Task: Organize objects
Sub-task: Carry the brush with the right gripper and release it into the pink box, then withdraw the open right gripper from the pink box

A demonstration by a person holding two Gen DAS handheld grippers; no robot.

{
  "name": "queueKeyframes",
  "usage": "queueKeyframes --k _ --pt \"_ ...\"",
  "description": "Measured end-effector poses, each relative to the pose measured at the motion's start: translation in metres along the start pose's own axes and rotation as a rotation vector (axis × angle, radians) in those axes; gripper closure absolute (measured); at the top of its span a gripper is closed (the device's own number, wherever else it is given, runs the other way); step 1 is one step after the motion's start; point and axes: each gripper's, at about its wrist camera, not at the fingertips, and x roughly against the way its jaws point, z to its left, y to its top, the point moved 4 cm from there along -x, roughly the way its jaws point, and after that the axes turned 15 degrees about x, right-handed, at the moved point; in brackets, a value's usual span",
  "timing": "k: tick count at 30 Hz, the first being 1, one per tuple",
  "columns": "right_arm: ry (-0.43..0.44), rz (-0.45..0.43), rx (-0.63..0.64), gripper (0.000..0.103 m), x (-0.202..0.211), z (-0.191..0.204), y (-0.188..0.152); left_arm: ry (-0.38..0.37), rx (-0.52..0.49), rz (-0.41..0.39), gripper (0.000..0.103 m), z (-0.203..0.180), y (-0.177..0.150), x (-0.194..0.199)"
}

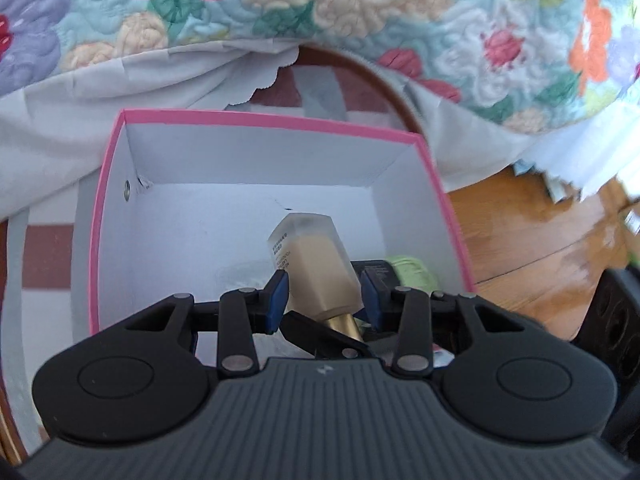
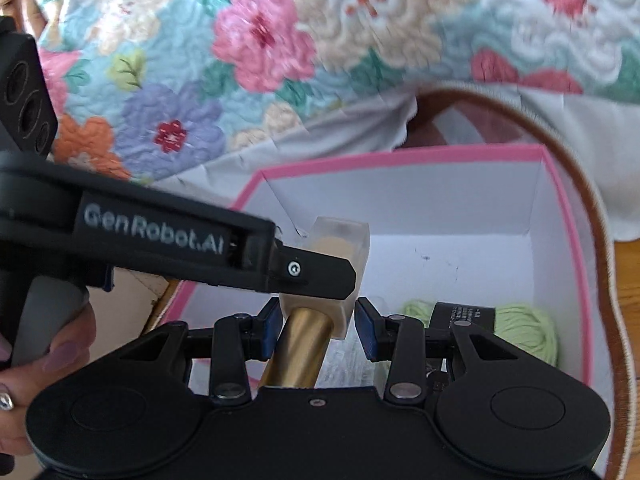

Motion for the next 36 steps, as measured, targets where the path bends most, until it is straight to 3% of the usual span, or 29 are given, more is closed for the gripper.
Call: queueKeyframes --k 4,18,22,29,36 --pt "0.002 0.029 0.005 0.058 -0.019 -0.002 0.003 0.027 -0.029 0.013 0.066 0.005 0.007 -0.015" --pt "-0.038 0.107 0.026 0.057 -0.041 0.0 -0.02 0.012 0.03 0.051 0.066 0.027 -0.006 -0.04" --pt "-0.013 0.108 0.021 0.05 -0.026 -0.006 -0.017 0.059 -0.034 -0.011 0.06 0.024 -0.007 -0.026" --pt "-0.003 0.097 0.06 0.045 0.023 -0.007 -0.019 0.03 0.008 -0.025 0.059 0.021 -0.011 0.012" --pt "-0.037 0.061 0.148 0.041 0.087 -0.001 -0.005 0.05 -0.095 -0.027 0.056 -0.02 -0.026 0.061"
